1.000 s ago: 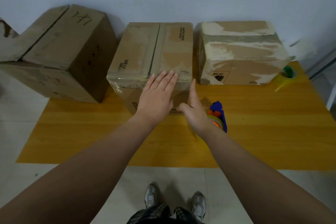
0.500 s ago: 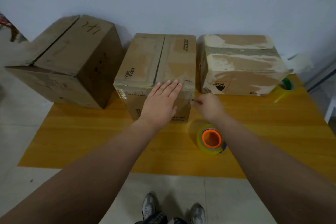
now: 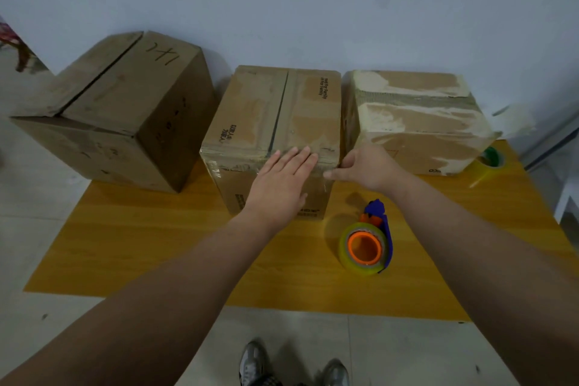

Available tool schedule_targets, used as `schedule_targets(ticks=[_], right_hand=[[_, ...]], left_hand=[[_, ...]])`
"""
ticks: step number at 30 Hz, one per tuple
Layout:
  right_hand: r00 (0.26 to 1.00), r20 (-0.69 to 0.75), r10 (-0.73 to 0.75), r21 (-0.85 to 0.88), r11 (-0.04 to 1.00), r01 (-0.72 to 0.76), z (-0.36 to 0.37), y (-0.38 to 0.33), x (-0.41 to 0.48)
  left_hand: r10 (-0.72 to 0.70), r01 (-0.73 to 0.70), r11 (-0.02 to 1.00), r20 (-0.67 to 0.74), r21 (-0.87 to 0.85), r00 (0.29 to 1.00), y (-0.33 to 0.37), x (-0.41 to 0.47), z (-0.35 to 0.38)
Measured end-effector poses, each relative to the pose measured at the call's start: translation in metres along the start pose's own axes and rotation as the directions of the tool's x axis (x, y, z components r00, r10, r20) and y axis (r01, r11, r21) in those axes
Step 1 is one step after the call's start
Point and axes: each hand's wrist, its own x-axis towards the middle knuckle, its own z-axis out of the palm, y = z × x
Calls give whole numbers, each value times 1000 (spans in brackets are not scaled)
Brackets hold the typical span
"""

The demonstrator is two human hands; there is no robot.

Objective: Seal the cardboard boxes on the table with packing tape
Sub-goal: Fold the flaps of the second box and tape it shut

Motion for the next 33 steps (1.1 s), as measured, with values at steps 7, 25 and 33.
schedule_targets(ticks=[7, 25, 33], right_hand=[[996, -4, 90, -258, 962, -88, 35, -4, -9], [995, -38, -90, -342, 937, 72, 46, 8, -10], [998, 60, 15, -225, 974, -1, 42, 1, -2]], left_hand=[[-2, 2, 1000, 3, -2, 1000, 0, -1, 0], [-17, 17, 1000, -2, 11, 1000, 3, 0, -1], [16, -17, 1000, 8, 23, 1000, -3, 2, -1]])
